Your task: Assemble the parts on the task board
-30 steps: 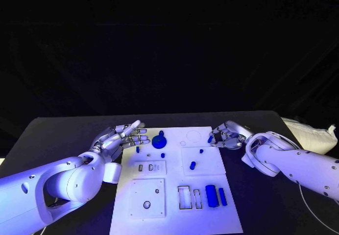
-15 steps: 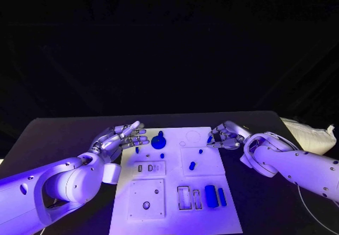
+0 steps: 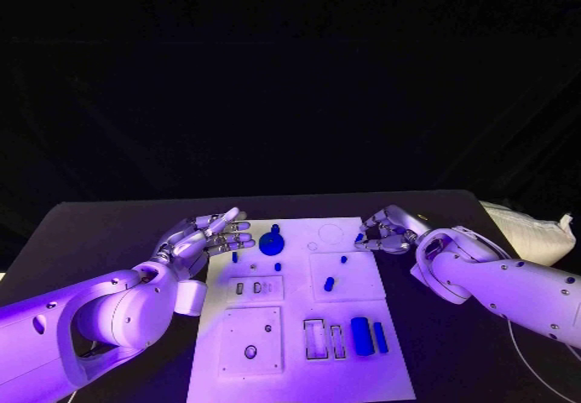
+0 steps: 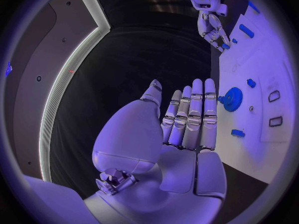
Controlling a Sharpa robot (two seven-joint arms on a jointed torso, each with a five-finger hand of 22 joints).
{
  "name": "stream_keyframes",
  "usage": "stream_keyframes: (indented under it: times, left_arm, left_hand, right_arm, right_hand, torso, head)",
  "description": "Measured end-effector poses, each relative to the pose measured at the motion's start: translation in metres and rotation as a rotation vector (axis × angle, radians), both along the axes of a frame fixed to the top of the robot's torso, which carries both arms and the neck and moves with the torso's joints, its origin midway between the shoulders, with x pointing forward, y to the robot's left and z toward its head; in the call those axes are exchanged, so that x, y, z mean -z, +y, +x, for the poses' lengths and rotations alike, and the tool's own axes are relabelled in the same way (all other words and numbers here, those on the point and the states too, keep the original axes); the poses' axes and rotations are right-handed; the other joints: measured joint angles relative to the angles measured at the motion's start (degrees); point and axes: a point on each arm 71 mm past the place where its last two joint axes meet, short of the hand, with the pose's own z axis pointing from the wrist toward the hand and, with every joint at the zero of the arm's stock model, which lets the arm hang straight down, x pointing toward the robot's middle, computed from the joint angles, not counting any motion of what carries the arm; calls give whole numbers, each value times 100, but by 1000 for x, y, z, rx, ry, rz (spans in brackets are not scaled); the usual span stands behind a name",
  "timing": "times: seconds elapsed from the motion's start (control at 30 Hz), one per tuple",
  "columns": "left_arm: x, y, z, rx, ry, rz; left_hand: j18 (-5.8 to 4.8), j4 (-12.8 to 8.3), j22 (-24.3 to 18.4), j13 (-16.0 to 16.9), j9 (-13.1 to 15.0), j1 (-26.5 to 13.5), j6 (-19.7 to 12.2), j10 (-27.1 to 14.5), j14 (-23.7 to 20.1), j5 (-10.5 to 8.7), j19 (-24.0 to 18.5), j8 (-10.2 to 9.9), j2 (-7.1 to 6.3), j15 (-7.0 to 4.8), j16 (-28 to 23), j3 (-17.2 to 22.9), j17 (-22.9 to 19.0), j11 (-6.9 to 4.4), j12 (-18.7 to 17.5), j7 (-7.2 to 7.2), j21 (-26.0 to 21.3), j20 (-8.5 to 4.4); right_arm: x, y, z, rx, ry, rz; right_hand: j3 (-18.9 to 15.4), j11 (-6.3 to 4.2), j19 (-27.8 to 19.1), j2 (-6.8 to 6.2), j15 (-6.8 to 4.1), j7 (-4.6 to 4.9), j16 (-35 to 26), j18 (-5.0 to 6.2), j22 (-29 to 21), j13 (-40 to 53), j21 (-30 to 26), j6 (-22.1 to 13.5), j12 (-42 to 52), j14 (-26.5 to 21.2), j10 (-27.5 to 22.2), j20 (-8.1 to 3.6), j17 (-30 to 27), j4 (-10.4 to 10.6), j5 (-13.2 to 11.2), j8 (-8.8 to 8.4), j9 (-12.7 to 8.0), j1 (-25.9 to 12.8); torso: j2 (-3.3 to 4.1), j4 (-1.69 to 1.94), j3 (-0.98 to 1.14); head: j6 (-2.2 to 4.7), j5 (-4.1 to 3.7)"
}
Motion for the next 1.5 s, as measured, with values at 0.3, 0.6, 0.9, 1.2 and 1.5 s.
stream_keyframes:
  times: [0.3,0.6,0.9,1.2,1.5]
  left_arm:
    - [0,0,0,2,1,0]
    - [0,0,0,2,2,0]
    - [0,0,0,2,3,1]
    - [0,0,0,3,5,1]
    - [0,0,0,3,5,1]
  left_hand:
    - [0,0,0,0,0,0,0,0,21,0,0,0,0,21,0,0,6,0,0,0,0,0]
    - [0,-17,1,0,0,23,0,0,21,0,0,0,23,21,0,17,6,0,0,0,0,0]
    - [-1,-16,1,0,0,23,0,0,21,0,0,0,23,21,0,17,10,0,0,0,0,0]
    - [0,-31,-4,0,0,23,0,0,21,0,0,0,23,21,0,32,15,0,0,0,0,0]
    - [0,-31,-4,0,0,36,0,0,21,0,1,-12,37,21,0,32,15,0,0,0,0,-1]
  right_arm:
    - [0,8,-3,-7,-9,1]
    - [0,10,-4,-12,-10,0]
    - [1,11,-4,-14,-12,-3]
    - [1,10,-4,-11,-14,-7]
    - [0,8,-4,-7,-16,-12]
  right_hand:
    - [-78,-56,40,72,-59,-98,0,0,0,57,0,240,57,19,61,-40,-1,1,0,174,76,72]
    - [-110,-56,61,132,-79,-118,0,0,-1,64,0,259,57,-1,61,-61,-1,-31,23,197,83,133]
    - [-61,-77,61,267,-79,-118,0,0,-1,86,0,259,57,-1,80,-61,-2,-112,45,220,95,268]
    - [-61,-76,61,291,-79,-118,0,0,-2,59,0,259,57,-2,79,-61,-2,-112,45,219,94,292]
    - [-45,-76,61,290,-78,-118,0,0,3,58,0,259,57,-2,79,-61,-3,-128,45,219,94,292]
  torso:
    - [0,-1,-1]
    - [1,0,-1]
    - [2,-2,3]
    - [3,-4,4]
    - [3,-2,4]
  head:
    - [-8,28]
    - [-20,31]
    - [-29,18]
    - [-29,16]
    - [-38,7]
